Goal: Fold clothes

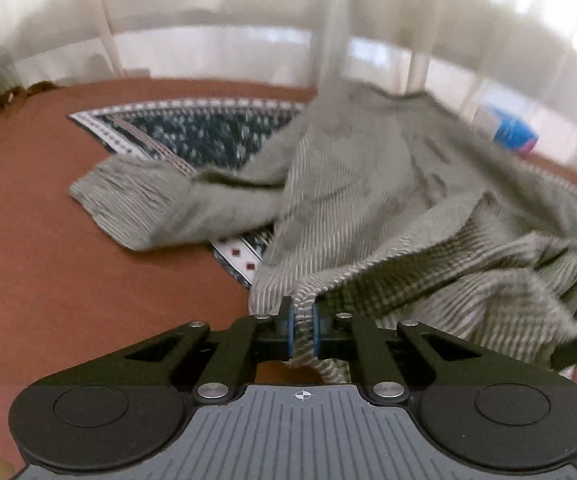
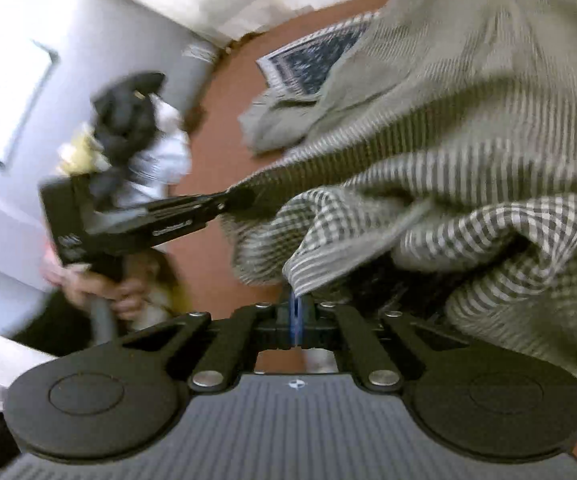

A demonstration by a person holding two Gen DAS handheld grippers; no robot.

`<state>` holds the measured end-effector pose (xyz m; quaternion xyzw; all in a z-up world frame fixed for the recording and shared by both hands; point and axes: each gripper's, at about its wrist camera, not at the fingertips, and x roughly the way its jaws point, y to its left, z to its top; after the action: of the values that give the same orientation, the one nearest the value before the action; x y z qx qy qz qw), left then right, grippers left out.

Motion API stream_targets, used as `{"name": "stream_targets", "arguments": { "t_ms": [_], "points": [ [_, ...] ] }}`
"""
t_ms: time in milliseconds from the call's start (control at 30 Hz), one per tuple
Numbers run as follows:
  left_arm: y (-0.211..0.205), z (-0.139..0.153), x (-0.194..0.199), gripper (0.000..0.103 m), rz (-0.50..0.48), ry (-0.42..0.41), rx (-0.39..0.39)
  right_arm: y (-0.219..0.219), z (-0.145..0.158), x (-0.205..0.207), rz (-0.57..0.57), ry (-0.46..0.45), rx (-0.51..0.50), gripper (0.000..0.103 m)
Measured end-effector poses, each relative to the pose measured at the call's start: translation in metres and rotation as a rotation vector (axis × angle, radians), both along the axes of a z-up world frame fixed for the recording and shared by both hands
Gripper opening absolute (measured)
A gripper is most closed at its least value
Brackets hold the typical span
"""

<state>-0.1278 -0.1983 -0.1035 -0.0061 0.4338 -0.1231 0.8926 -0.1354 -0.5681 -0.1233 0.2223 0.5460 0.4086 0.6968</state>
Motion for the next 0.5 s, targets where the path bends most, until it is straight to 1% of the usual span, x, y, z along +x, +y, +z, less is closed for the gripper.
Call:
{"name": "stream_targets", "arguments": {
  "t_ms": [67, 100, 167, 267, 333, 400, 433, 467, 500],
  "points": [
    [0.007, 0.004, -0.005, 0.004, -0.010, 0.003, 0.003, -0.004, 0.001, -0.006, -0.011, 0.068, 0.061, 0.001],
    [0.009, 0.002, -0.008, 0.004, -0.016, 0.006, 0.016, -0.005, -0.001, -0.009, -0.014, 0.092, 0.065, 0.001],
    [0.012, -0.004, -0.012, 0.004, -0.027, 0.022, 0.044, -0.005, -0.009, -0.013, -0.029, 0.108, 0.020, 0.001],
    [0.011, -0.023, -0.021, 0.004, -0.027, 0.057, 0.092, 0.000, -0.027, -0.021, -0.053, 0.126, -0.074, 0.001],
    [0.010, -0.038, -0.028, 0.004, -0.026, 0.074, 0.142, 0.009, -0.037, -0.027, -0.043, 0.105, -0.151, 0.001],
    [0.013, -0.052, -0.033, 0.005, -0.013, 0.104, 0.168, 0.019, -0.046, -0.034, -0.033, 0.074, -0.236, 0.002],
    [0.016, -0.058, -0.035, 0.007, -0.003, 0.123, 0.177, 0.021, -0.050, -0.037, -0.041, 0.071, -0.260, 0.002],
    [0.020, -0.064, -0.037, 0.013, 0.007, 0.142, 0.187, 0.023, -0.054, -0.040, -0.049, 0.068, -0.284, 0.005],
    [0.023, -0.066, -0.038, 0.015, 0.013, 0.149, 0.186, 0.025, -0.057, -0.043, -0.056, 0.064, -0.309, 0.005]
  ]
}}
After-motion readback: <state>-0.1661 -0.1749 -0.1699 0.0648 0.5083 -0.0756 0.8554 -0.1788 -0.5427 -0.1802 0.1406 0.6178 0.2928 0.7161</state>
